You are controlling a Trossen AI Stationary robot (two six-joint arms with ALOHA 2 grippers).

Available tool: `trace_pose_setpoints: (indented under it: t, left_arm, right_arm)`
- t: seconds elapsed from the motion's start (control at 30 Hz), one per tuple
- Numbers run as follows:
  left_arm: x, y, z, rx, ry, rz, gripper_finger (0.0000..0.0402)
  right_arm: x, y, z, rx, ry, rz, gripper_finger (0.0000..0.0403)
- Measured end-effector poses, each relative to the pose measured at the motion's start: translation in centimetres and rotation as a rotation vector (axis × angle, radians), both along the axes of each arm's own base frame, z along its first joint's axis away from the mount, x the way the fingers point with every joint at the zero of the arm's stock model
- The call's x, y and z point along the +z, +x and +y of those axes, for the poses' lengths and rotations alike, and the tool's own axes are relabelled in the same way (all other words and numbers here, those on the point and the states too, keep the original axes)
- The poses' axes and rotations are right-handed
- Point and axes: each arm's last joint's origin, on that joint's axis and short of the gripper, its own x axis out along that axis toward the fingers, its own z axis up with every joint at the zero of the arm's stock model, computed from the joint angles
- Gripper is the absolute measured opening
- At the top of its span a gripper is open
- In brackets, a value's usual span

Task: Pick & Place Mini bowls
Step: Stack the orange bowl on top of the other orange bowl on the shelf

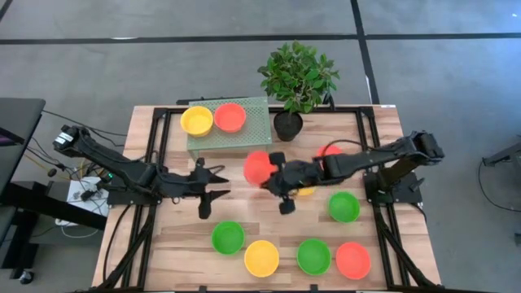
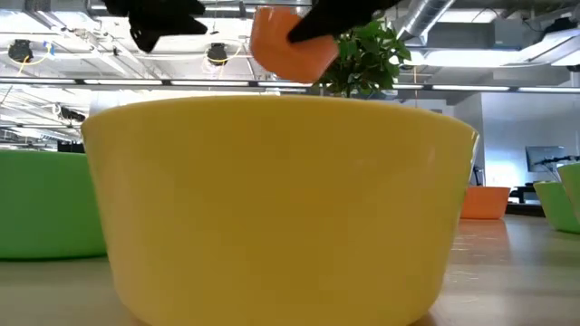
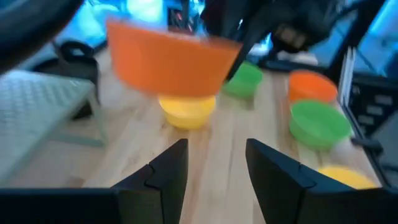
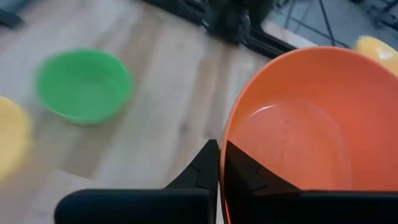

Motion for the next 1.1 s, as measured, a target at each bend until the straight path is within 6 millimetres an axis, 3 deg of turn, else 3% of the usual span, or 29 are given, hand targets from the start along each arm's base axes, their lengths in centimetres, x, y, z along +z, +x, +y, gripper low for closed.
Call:
trace_pose_setpoints:
  t: [0.13, 0.33, 0.63, 0.87, 1.1]
  left_arm:
    - [1.0, -0.8, 0.6, 0.089, 0.017, -0.058, 0.0163]
    - [1.4, -1.1, 0.8, 0.088, 0.086, -0.063, 0.0163]
    - [1.3, -0.9, 0.8, 0.079, 0.136, -0.056, 0.0163]
    - [1.5, -1.1, 0.9, 0.082, 0.151, -0.066, 0.0163]
    - [1.6, -1.1, 0.9, 0.085, 0.151, -0.068, 0.0163]
  right_arm:
    - [1.3, 2.5, -2.1, -0.016, -0.077, 0.027, 0.0006]
    - [3.2, 6.2, -6.3, -0.089, -0.124, 0.078, 0.0003]
    - [2.9, 10.7, -13.9, -0.170, -0.120, 0.122, 0.0003]
    - [2.2, 12.3, -16.9, -0.166, -0.119, 0.121, 0.0005]
    - [1.4, 12.8, -17.9, -0.141, -0.145, 0.136, 0.0005]
